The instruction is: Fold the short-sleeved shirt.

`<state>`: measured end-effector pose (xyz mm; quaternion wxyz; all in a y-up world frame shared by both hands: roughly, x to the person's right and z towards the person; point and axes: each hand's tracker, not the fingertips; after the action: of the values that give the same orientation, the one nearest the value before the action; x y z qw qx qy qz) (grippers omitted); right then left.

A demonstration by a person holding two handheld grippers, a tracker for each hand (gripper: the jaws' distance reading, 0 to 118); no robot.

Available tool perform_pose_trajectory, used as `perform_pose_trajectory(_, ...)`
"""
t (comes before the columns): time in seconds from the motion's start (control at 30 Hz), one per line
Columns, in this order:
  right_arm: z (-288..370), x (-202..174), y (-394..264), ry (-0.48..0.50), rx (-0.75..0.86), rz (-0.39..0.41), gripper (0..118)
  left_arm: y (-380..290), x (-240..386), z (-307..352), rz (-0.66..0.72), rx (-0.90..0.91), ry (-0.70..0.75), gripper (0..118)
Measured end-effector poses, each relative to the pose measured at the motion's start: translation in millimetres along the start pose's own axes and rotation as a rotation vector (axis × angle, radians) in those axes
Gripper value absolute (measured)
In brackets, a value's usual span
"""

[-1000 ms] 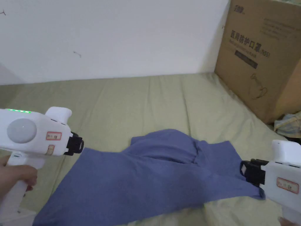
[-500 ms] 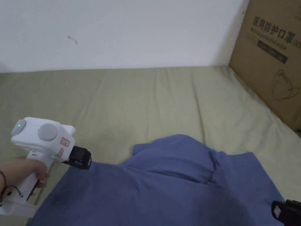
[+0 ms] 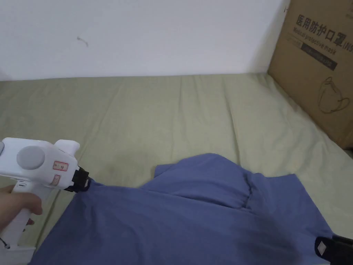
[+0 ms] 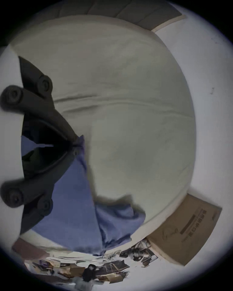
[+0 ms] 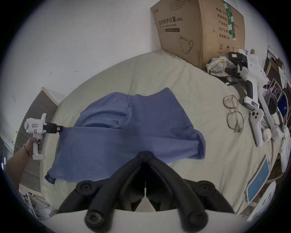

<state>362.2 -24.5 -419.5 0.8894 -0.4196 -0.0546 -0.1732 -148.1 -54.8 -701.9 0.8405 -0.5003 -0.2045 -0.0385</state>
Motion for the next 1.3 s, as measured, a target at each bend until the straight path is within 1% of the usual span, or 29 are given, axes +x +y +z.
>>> perform_pose_trajectory(0.03,3.4,1.4,1.9,0.003,0.004,-0.003,1,-1.5,6.2,8.1,-0.026,0.018,-0.009,1)
perform_pose_trajectory(0.17,13.7,20.4,13.3,0.002,0.031,-0.006,1,-10.8,24.3,34.9,-0.027,0.035,-0.080,0)
perform_pose_trajectory(0.23,12.7,35.2,21.7,-0.005,0.024,-0.007,1,-16.3,33.9,47.7,-0.072,0.080,-0.050,0)
perform_pose_trajectory(0.27,10.6,45.7,26.0,-0.008,0.014,-0.039,1,-18.3,37.5,56.1,-0.090,0.109,-0.038,0)
perform_pose_trajectory(0.3,7.0,56.5,29.6,0.005,0.001,-0.087,1,-19.9,38.9,64.5,-0.079,0.137,-0.041,0)
perform_pose_trajectory(0.33,2.1,66.1,32.3,0.037,-0.021,-0.121,2,-20.6,38.7,71.6,-0.057,0.160,-0.052,0)
perform_pose_trajectory(0.37,-6.3,76.9,34.7,0.054,-0.056,-0.150,17,-22.4,46.8,83.9,-0.028,0.186,-0.050,0)
perform_pose_trajectory(0.4,-14.8,85.6,36.5,0.041,-0.089,-0.168,42,-23.3,46.9,91.6,-0.001,0.205,-0.050,0)
perform_pose_trajectory(0.43,-29.7,101.7,38.6,-0.022,-0.110,-0.173,88,-24.3,46.7,99.0,0.016,0.226,-0.057,0)
perform_pose_trajectory(0.47,-39.1,107.4,38.3,-0.058,-0.120,-0.179,106,-25.2,46.5,105.2,0.023,0.238,-0.059,0)
perform_pose_trajectory(0.5,-50.7,114.6,37.9,-0.075,-0.150,-0.185,106,-26.6,46.8,111.9,0.032,0.245,-0.057,0)
perform_pose_trajectory(0.63,-82.6,128.8,39.1,-0.073,-0.181,-0.207,106,-26.1,43.9,121.1,0.004,0.239,-0.032,0)
perform_pose_trajectory(0.67,-87.8,130.8,39.3,-0.063,-0.185,-0.214,106,-24.6,41.8,120.2,-0.010,0.237,-0.019,0)
perform_pose_trajectory(0.7,-91.9,129.7,38.1,-0.028,-0.194,-0.218,105,-25.0,41.6,121.8,-0.018,0.230,-0.019,0)
perform_pose_trajectory(0.77,-95.1,124.9,39.5,-0.009,-0.202,-0.192,101,-26.2,41.5,123.1,-0.027,0.217,-0.002,0)
perform_pose_trajectory(0.8,-93.5,120.7,40.0,-0.020,-0.204,-0.139,98,-25.5,42.6,122.5,-0.028,0.212,0.005,0)
perform_pose_trajectory(0.83,-91.3,117.5,39.9,-0.037,-0.201,-0.103,86,-26.0,42.2,122.5,-0.025,0.206,0.005,0)
perform_pose_trajectory(0.87,-88.0,114.9,41.0,-0.061,-0.193,-0.064,66,-27.2,41.5,122.9,-0.024,0.203,0.006,0)
perform_pose_trajectory(0.9,-83.7,114.5,42.0,-0.044,-0.180,-0.049,39,-28.3,41.7,123.4,-0.022,0.203,0.003,0)
perform_pose_trajectory(0.93,-81.2,115.0,43.3,0.031,-0.183,-0.066,2,-28.6,42.5,123.8,-0.021,0.201,0.004,0)
perform_pose_trajectory(0.97,-75.4,113.3,43.8,0.075,-0.175,-0.095,2,-30.5,43.3,124.7,-0.020,0.201,0.007,0)
perform_pose_trajectory(1.0,-69.9,111.3,45.9,0.069,-0.178,-0.092,2,-32.5,44.0,126.7,-0.016,0.204,0.008,0)
perform_pose_trajectory(1.03,-64.9,109.0,48.2,0.072,-0.176,-0.082,2,-34.0,44.3,129.2,-0.013,0.206,0.006,0)
perform_pose_trajectory(1.1,-46.7,99.0,53.0,0.069,-0.118,-0.029,2,-37.5,46.2,138.6,-0.001,0.222,0.000,0)
perform_pose_trajectory(1.27,13.1,81.4,80.4,0.149,0.026,-0.034,2,-45.0,45.7,187.8,0.001,0.297,0.009,0)
perform_pose_trajectory(1.3,26.7,74.9,89.6,0.161,0.060,-0.023,2,-45.8,45.4,202.9,0.003,0.320,0.021,0)
